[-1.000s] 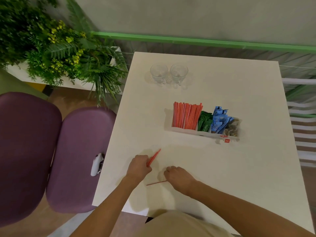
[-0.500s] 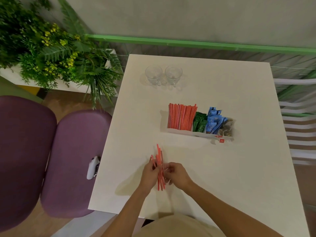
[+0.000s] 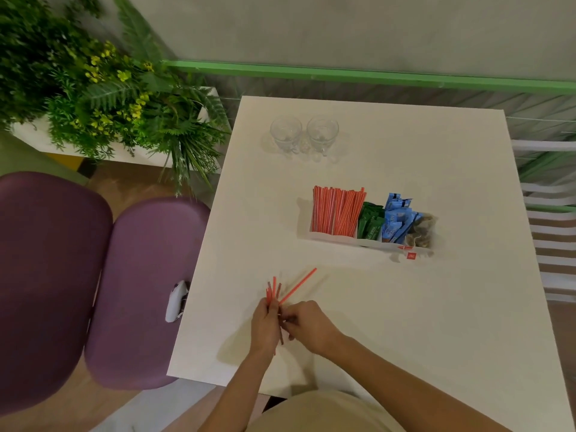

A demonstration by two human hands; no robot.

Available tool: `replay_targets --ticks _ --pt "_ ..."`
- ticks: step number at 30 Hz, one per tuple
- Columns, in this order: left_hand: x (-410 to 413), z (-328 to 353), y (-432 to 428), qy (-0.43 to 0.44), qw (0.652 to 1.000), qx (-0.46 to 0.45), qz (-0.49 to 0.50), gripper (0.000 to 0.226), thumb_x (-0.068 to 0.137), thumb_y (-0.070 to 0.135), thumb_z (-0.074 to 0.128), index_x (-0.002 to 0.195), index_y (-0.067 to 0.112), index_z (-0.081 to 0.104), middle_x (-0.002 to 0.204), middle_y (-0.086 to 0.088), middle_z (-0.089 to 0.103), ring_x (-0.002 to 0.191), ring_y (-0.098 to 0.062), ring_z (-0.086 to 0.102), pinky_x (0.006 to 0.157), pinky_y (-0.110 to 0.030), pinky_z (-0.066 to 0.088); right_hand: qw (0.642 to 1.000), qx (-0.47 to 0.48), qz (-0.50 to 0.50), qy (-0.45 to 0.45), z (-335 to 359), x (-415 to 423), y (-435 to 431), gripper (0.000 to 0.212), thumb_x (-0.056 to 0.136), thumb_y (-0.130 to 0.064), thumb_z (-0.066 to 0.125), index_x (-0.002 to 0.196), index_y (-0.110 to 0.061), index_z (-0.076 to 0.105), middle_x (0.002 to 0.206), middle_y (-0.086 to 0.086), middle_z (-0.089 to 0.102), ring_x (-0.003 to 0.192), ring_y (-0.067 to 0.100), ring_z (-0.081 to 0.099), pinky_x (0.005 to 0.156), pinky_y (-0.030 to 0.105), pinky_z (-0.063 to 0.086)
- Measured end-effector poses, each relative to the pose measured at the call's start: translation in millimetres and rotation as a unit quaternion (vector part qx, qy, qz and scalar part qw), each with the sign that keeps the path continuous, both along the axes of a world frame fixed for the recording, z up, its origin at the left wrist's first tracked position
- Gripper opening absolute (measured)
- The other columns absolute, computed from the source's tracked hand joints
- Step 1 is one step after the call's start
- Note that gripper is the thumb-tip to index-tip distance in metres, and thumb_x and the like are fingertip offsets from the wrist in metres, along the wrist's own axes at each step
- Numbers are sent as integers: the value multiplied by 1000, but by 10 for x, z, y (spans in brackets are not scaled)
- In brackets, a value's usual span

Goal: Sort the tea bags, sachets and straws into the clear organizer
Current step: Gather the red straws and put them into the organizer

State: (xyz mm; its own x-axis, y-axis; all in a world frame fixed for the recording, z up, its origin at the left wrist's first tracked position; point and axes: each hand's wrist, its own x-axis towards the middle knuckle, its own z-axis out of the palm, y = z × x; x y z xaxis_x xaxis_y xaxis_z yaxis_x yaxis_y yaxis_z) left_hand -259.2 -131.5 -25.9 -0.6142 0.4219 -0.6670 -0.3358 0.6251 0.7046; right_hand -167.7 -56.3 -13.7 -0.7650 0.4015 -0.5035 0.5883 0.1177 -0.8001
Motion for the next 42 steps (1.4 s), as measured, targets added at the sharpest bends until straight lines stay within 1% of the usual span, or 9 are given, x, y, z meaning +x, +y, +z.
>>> replay_targets --ticks 6,12,17,20,24,26,31,38,42 --pt "-281 13 -239 10 997 26 66 20 102 16 43 88 5 51 66 -6 51 53 -13 46 53 -25 42 992 111 45 -44 -130 -122 306 21 92 -11 54 107 -11 69 98 6 66 87 22 64 85 33 52" --pt "-402 83 -408 -8 993 36 116 17 102 3 36 104 2 53 73 -8 52 60 -16 48 56 -28 50 862 354 364 0 -250 -467 297 29 91 -5 54 119 -8 59 120 15 49 104 32 51 83 41 45" --pt "-425 115 -411 -21 994 40 102 22 100 -3 34 105 3 54 76 -7 54 59 -14 47 55 -27 45 776 441 448 48 -319 -539 332 16 85 -2 60 99 -7 65 112 16 57 102 33 56 75 40 47" --pt "-448 93 -395 -50 992 38 107 21 99 -3 35 97 7 54 75 -5 52 59 -14 44 54 -28 39 780 420 462 25 -362 -452 424 18 93 -4 48 106 -5 60 121 16 51 106 31 53 83 40 44" --pt "-418 88 -327 -85 990 41 107 20 103 9 37 89 10 51 70 -3 48 56 -12 41 51 -25 35 965 192 169 -59 -256 -339 510 13 94 -4 47 91 -6 59 97 11 59 82 27 61 74 36 49" --pt "-347 95 -265 -53 995 38 70 21 104 14 37 90 7 51 72 -6 51 57 -13 46 52 -26 39 998 30 -16 -48 -149 -302 468 15 91 -1 54 80 -7 63 75 7 64 62 17 63 62 30 54" --pt "-94 175 9 21 998 35 -54 24 104 19 36 96 6 54 79 -19 67 61 -19 62 53 -31 50 970 -184 -159 14 55 -203 306 18 87 4 59 73 3 68 66 20 66 54 23 65 52 27 53" --pt "20 162 131 88 989 23 -120 18 100 14 39 89 16 54 71 -2 58 56 -13 47 53 -29 39 982 -137 -128 0 195 -54 543 8 86 -6 65 86 -2 72 74 8 69 51 13 62 48 19 45" --pt "32 218 166 48 984 46 -165 20 100 16 39 88 18 54 65 6 47 52 -11 40 51 -27 34 925 -227 -303 9 278 12 906 28 92 -20 61 117 -8 57 92 14 68 67 25 67 55 29 49"
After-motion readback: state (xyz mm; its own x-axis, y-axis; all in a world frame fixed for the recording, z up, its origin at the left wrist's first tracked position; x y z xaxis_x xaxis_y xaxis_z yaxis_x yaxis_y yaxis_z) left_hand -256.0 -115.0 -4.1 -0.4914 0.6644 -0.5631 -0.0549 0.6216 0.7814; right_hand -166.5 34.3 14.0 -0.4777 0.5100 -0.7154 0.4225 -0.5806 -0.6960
